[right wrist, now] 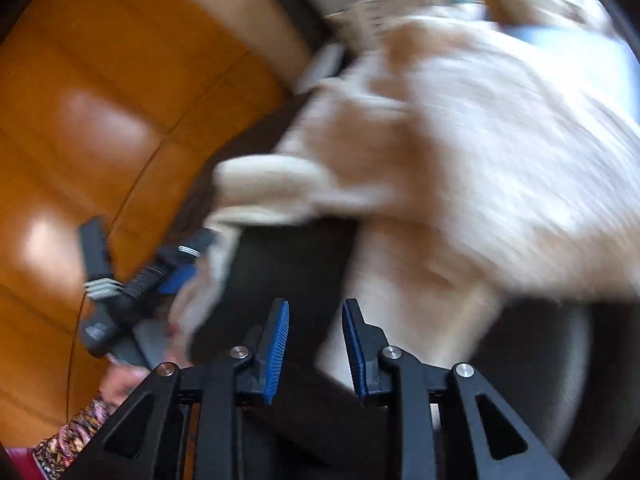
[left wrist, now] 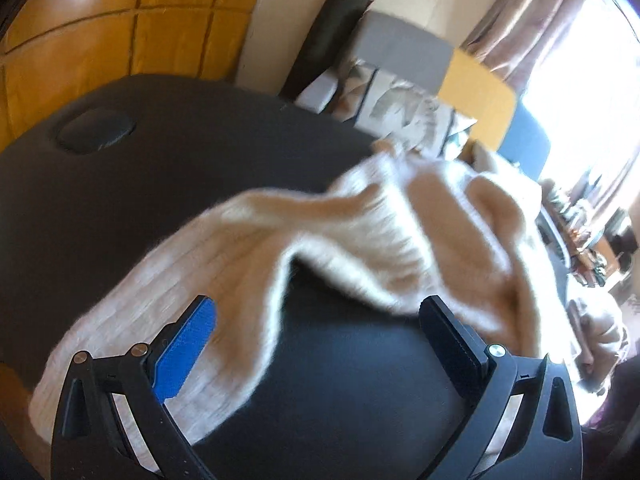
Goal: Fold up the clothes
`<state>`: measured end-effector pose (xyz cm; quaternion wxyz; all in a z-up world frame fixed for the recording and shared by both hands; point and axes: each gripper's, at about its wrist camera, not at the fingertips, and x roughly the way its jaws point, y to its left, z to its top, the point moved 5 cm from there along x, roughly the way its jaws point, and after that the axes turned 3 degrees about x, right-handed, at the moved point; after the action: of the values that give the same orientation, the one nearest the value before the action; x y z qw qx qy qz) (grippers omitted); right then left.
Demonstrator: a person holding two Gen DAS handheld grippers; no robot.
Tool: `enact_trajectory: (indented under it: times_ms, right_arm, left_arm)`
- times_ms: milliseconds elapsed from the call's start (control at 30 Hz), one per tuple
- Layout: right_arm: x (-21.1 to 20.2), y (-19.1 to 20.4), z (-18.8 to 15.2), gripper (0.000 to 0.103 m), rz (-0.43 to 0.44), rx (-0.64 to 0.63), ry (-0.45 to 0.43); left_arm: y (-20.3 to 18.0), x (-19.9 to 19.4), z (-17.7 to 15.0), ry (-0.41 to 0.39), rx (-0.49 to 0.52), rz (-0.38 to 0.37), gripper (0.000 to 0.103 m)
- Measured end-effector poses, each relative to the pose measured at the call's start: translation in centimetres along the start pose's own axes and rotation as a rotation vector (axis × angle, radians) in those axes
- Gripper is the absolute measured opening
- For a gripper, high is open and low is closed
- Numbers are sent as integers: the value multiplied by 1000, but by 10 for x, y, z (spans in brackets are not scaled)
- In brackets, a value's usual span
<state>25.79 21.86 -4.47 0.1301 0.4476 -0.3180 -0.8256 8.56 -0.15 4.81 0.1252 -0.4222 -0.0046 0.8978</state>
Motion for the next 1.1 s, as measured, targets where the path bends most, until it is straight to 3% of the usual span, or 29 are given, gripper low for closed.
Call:
enact_trajectory:
  times_ms: [100, 167, 300, 400, 467, 500, 533, 633, 700, 800, 867, 933, 1100]
  right_arm:
    - [-17, -48, 1, 31, -26, 168, -16]
    - [-20, -64, -2, 31, -33, 201, 0]
    - [-9, -65, 2, 31, 20, 205, 23]
    - [10, -56, 8, 31, 60, 203, 43]
    - [17, -51, 13, 31, 59, 169, 27]
    - [21, -49, 16, 27, 56, 148, 18]
    - [24, -47, 18, 15, 45, 125, 14]
    - [27, -49, 22, 11, 28, 42, 32]
    - [16, -48, 23, 10, -64, -98, 38]
    - [-5, -44, 21, 11, -342, -448, 46]
    - [-19, -50, 19, 10, -503, -617, 68]
    - [-34, -70, 23, 5, -628, -681, 99]
    - [-77, -137, 47, 5, -886, -727, 112]
  left_arm:
    - [-11, 5, 10, -14, 60, 14, 103]
    - [-19, 8, 17, -23, 100, 24, 103]
    - [-33, 15, 30, -42, 180, 43, 103]
    - [-19, 29, 30, -18, 209, 135, 103]
    - [-1, 42, 26, 15, 198, 209, 103]
    - [8, 47, 22, 34, 181, 233, 103]
    - [18, 52, 18, 50, 160, 248, 103]
    - [39, 56, 10, 36, 66, 174, 103]
    - [47, 58, 11, 36, 49, 171, 103]
    - [51, 61, 13, 36, 69, 157, 103]
    - [53, 62, 15, 35, 85, 142, 103]
    - [56, 64, 17, 36, 98, 132, 103]
    - [74, 67, 26, 43, 109, 123, 103]
